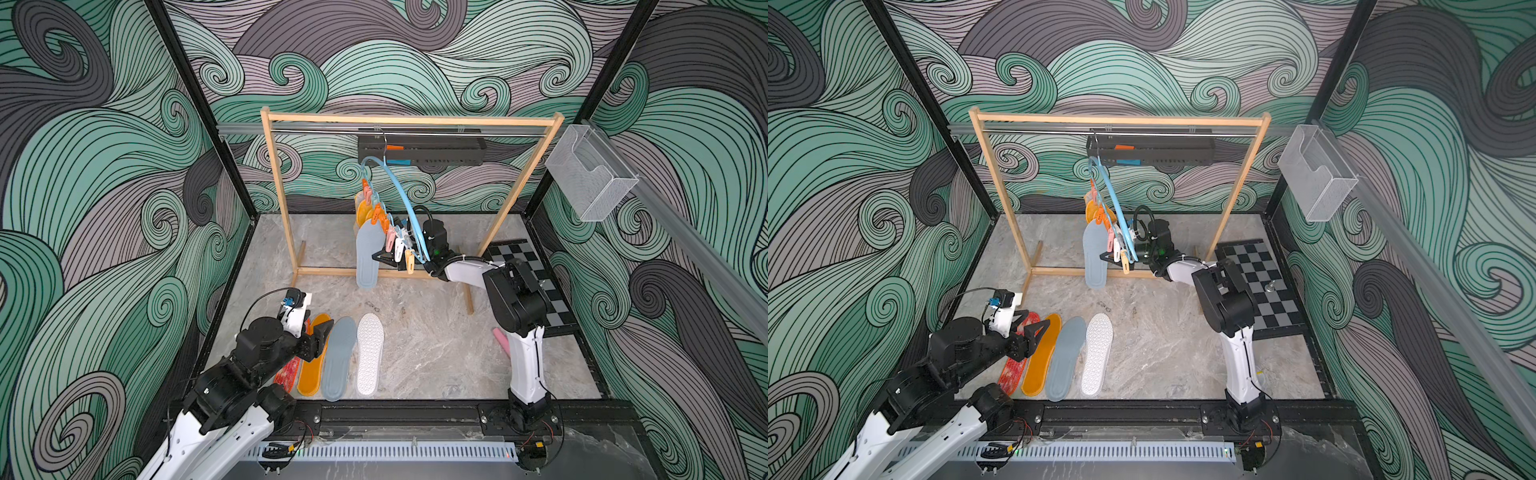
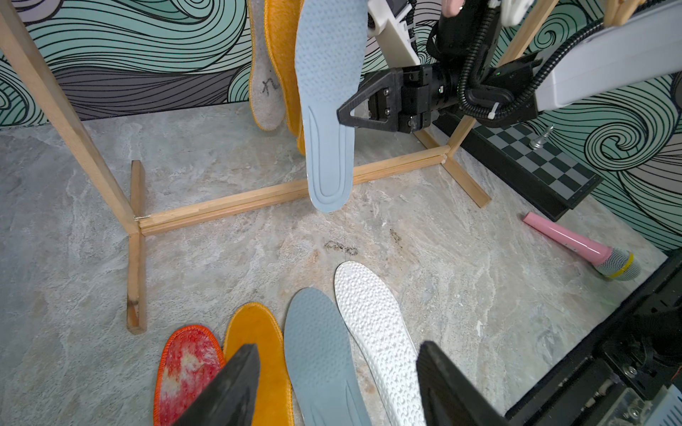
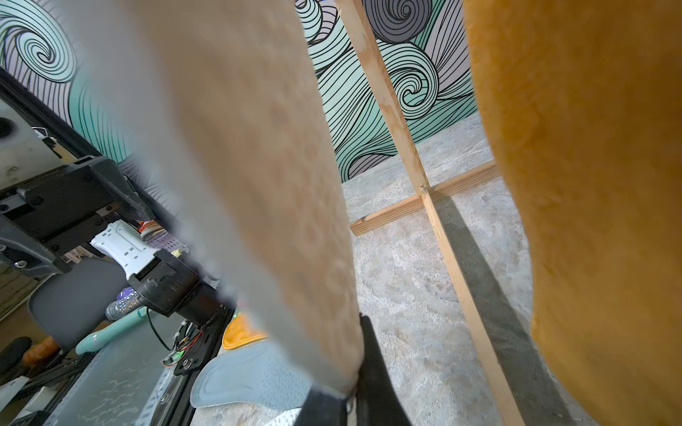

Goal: Take the shoe insoles off the hanger
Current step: Remove the insole from the hanger.

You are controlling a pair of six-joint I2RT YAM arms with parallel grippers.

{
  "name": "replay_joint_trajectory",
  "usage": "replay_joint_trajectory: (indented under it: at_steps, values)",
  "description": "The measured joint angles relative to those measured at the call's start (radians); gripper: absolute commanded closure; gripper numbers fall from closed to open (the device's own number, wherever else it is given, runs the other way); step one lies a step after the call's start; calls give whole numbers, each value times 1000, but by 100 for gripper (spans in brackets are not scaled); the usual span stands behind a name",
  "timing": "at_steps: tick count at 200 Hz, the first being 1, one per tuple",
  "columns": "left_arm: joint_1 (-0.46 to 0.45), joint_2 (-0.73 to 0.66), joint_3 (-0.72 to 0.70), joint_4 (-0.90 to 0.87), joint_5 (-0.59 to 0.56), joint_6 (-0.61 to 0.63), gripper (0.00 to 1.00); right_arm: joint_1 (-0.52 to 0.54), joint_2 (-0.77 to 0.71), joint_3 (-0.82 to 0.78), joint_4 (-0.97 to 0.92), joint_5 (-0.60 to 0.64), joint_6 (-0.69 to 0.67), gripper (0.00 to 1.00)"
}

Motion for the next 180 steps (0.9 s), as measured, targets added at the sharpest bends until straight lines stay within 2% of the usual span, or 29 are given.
replay_joint_trajectory:
  at_steps: [29,76,111,140,180]
  values:
    - [0,159,71,27,27,22,29,-12,-4,-9,8,-25,8,100]
    - [3,553,389,111,90,107,28,-27,-5,-16,12,-66,9,100]
    - [27,783,534,154,108,205,30,-40,-5,-18,11,-99,9,100]
    - [118,915,607,197,231,245,29,-53,-5,-21,11,-120,9,100]
    - [230,1016,639,282,421,305,30,-62,-5,-22,11,-140,8,100]
